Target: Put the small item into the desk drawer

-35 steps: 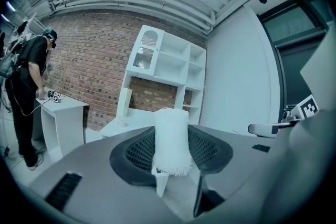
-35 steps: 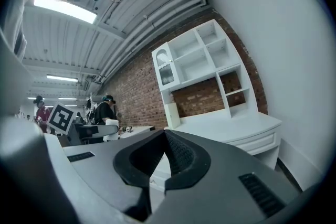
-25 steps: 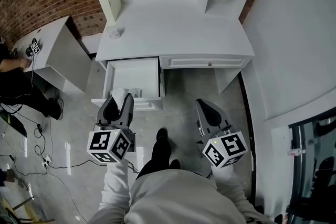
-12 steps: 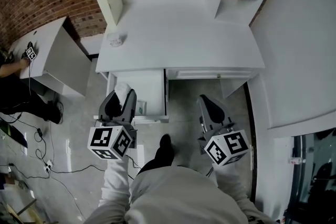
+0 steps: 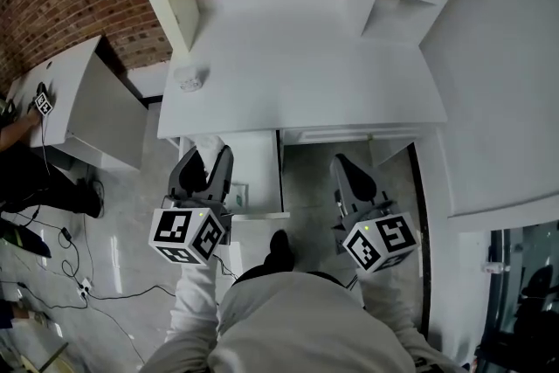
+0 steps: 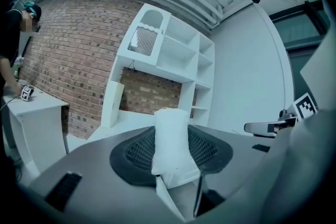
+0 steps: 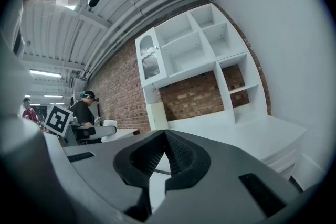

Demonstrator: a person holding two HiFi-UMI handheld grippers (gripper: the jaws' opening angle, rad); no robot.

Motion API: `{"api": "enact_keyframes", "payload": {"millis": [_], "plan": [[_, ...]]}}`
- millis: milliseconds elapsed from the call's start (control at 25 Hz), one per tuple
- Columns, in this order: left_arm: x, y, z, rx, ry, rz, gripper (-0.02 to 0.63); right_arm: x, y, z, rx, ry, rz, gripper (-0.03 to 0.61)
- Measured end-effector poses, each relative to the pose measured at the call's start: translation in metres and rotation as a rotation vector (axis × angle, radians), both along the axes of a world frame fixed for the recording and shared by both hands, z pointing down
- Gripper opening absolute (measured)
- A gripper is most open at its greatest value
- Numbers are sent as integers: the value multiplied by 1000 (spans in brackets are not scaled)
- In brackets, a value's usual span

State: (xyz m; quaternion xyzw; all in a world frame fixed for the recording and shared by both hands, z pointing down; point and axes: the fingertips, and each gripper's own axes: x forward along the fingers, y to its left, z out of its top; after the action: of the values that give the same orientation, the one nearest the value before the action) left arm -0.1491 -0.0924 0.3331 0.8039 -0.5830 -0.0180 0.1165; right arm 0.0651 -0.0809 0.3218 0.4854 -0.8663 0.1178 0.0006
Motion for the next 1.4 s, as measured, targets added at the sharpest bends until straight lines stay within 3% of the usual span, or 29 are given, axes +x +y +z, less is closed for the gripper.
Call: {"api": "enact_keyframes", "payload": {"millis": [480, 1400], "plan": [[-7, -25, 14, -23, 5, 61, 189, -20, -21, 8, -25, 10, 31, 28], [2, -68, 29, -45, -33, 79, 189, -12, -66, 9, -15, 5, 39, 28]]}}
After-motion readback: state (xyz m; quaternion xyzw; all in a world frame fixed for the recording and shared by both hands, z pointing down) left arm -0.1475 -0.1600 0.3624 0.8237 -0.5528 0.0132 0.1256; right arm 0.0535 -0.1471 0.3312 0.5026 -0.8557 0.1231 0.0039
